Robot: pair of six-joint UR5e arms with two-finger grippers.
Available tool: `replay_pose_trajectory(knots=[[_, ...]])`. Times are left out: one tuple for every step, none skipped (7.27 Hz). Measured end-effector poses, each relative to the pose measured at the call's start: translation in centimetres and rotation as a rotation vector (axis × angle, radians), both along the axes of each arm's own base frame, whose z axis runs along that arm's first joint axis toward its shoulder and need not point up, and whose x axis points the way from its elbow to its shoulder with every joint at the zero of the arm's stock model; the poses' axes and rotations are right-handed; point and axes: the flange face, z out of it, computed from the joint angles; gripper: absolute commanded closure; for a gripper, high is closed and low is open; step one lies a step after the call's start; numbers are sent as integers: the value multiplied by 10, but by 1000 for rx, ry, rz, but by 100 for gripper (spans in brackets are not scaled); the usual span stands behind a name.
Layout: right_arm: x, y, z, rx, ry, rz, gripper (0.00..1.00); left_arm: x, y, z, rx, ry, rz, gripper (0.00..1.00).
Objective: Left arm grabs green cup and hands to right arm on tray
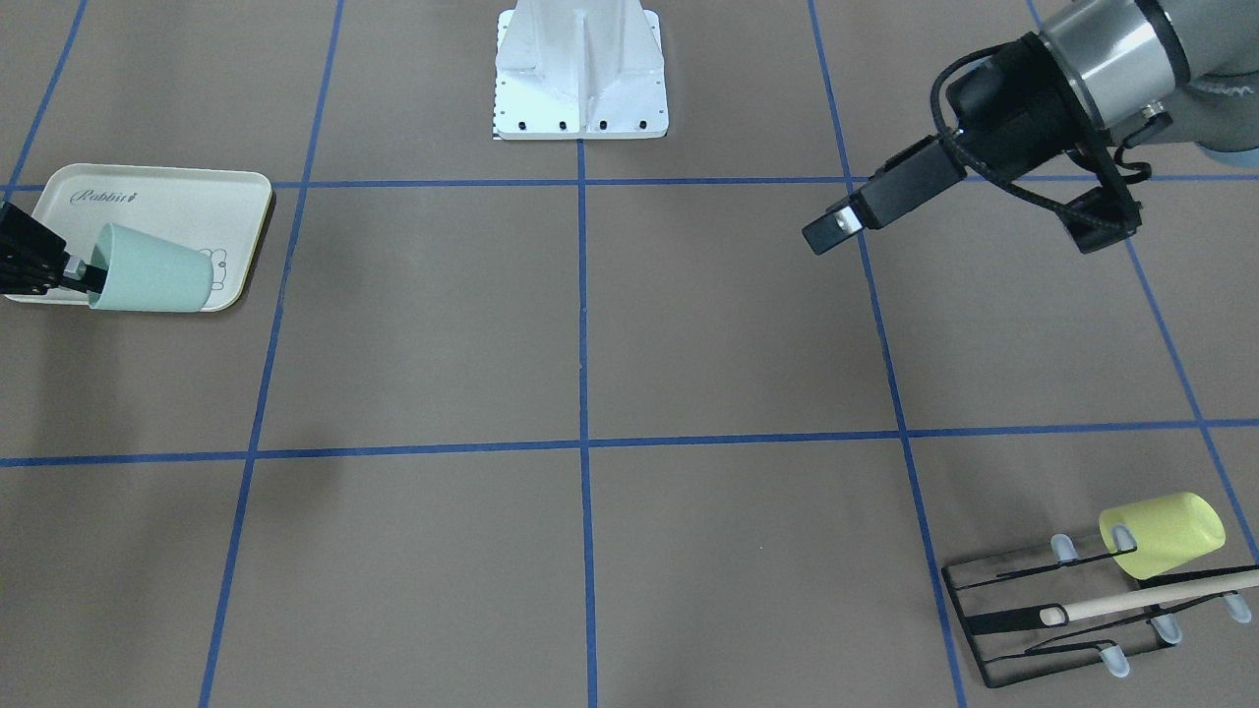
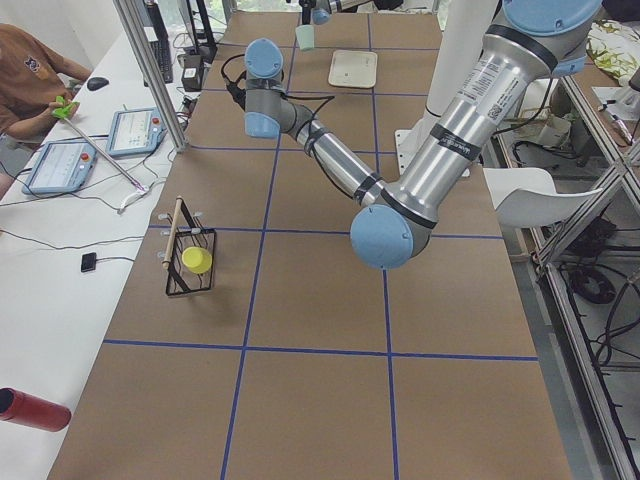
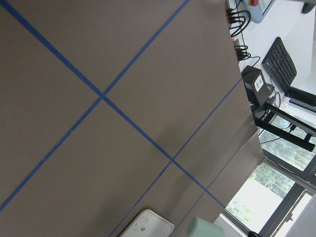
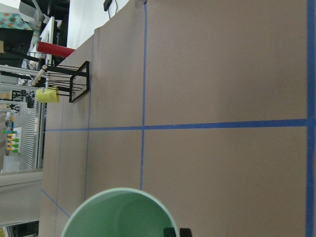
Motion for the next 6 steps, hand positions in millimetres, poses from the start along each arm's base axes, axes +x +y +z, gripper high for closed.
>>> replay_pose_trajectory(knots=[[15,10,19,-35,19,3,100,-9,-10,11,28,-58,-17,0],[31,18,40,-87,34,40,100,-19,-19,19,54,-109,-31,0],[44,19,55,-143,49,114,100,-26,-26,28,72,-148,-40,0],[51,14,67,-184,72,197,100,-31,-31,39,82,-180,-46,0],[54,6,78,-183,120,260,100,-38,-35,49,94,-213,-49,0],[56,-1,92,-141,194,295,100,-45,-39,59,110,-245,-51,0]])
